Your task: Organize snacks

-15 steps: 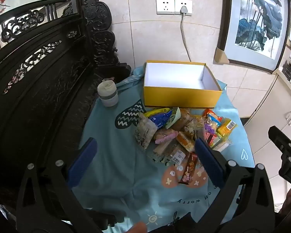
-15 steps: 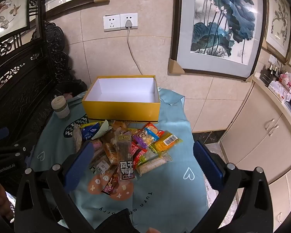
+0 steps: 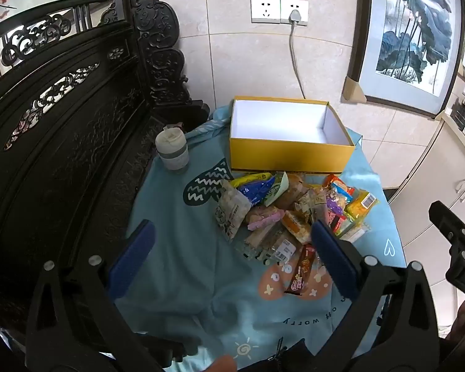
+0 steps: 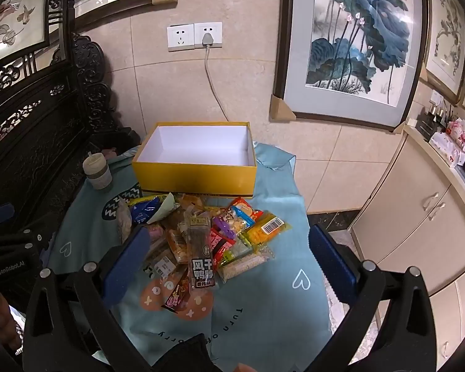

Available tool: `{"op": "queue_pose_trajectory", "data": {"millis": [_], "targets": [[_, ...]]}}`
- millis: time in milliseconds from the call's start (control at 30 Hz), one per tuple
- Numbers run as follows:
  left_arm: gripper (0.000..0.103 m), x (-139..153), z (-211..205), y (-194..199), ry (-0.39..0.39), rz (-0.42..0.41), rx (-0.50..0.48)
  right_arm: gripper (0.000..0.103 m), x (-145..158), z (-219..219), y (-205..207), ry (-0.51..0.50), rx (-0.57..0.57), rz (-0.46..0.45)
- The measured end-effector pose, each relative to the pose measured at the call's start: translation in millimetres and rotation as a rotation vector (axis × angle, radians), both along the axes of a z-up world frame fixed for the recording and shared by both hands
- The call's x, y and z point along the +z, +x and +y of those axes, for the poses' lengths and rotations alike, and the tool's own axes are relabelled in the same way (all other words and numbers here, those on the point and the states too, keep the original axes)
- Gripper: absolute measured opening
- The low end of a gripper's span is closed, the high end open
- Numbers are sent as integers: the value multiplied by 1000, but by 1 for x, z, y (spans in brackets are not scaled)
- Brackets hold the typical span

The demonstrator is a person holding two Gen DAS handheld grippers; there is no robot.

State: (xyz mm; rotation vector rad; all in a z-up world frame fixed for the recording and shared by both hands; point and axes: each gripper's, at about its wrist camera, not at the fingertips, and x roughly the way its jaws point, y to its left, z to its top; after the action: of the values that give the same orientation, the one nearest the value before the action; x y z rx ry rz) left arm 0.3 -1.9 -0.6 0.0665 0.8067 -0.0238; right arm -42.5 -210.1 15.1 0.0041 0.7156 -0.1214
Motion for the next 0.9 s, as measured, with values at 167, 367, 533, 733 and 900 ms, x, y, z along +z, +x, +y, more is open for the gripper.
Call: {"op": "queue_pose_trajectory", "data": {"millis": [167, 367, 533, 733, 900], "targets": [[101, 0, 2, 0, -6, 1, 1, 102, 0, 0, 0, -4, 3, -3], [101, -1, 1, 2, -6, 5, 1, 102, -1, 0, 1, -2, 2, 0], [101, -3, 0, 4, -5, 5, 2, 102, 2, 4, 4, -2, 2, 3], [101, -3, 0, 5, -5, 6, 1, 102, -1, 2, 4, -2, 2, 3], [101, -3, -1, 5, -5, 7, 1, 102, -1, 1, 4, -2, 2, 4]]}}
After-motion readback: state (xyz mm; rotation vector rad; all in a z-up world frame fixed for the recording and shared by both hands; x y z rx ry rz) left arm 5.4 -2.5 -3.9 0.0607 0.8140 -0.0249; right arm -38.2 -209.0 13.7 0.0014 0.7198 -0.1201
